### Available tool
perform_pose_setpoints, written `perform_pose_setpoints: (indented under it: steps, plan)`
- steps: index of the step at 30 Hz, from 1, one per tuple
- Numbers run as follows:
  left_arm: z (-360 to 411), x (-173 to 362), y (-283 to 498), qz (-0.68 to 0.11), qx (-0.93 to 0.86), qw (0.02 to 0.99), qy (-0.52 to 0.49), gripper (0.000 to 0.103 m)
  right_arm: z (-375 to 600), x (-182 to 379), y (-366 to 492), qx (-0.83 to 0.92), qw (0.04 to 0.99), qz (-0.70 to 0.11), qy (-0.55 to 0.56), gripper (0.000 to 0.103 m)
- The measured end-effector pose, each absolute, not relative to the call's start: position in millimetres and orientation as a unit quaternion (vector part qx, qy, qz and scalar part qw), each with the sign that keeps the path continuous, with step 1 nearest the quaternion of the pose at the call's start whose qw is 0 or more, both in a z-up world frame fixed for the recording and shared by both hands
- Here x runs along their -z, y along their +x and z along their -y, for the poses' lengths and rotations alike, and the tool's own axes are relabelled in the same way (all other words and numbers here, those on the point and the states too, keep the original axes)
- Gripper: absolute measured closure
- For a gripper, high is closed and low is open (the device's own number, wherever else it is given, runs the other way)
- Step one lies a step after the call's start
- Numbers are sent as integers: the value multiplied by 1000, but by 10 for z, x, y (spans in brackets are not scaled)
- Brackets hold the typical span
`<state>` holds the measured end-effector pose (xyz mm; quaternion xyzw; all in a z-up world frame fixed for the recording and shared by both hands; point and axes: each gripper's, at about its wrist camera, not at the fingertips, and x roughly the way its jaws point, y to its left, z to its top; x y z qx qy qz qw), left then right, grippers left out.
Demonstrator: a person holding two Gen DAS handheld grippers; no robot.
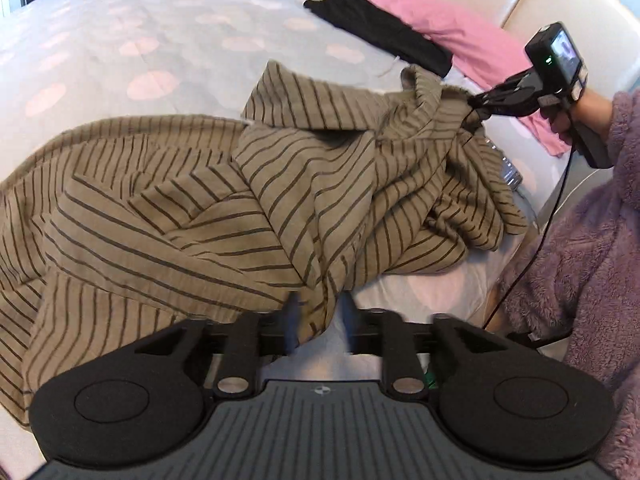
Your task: Fold clothes
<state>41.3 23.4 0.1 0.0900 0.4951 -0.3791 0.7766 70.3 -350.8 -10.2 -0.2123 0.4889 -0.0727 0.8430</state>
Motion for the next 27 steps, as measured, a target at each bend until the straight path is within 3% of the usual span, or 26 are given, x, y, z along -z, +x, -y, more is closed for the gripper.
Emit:
perform_pose_setpoints:
  steps: [1,2,7,17,21,25,27]
  plan:
    - [-252,-51,411,-488,385,778,88,57,3513,103,705,71,843,-490,-209,100]
    - [-271,-108,416,-479,391,781,87,56,3513,101,705,69,843,-491,-208,100]
    - [-429,-367,493,-431,392,807,96,57,3513,88,720,53,845,-494,-200,99]
    - [-147,-146,776,-378,422,778,272,62,3525,112,761,44,845,-495,-196,91]
    - [-62,71,824,-368,423,767,312,72,3578,128,779,40,848,-493,-191,85]
    - [1,154,821,-368,430,758,322,93,3673,93,816,22,859,-480,-176,79]
    - [25,143,811,-367,427,760,324,97,3737,49,844,13,868,-467,-168,69]
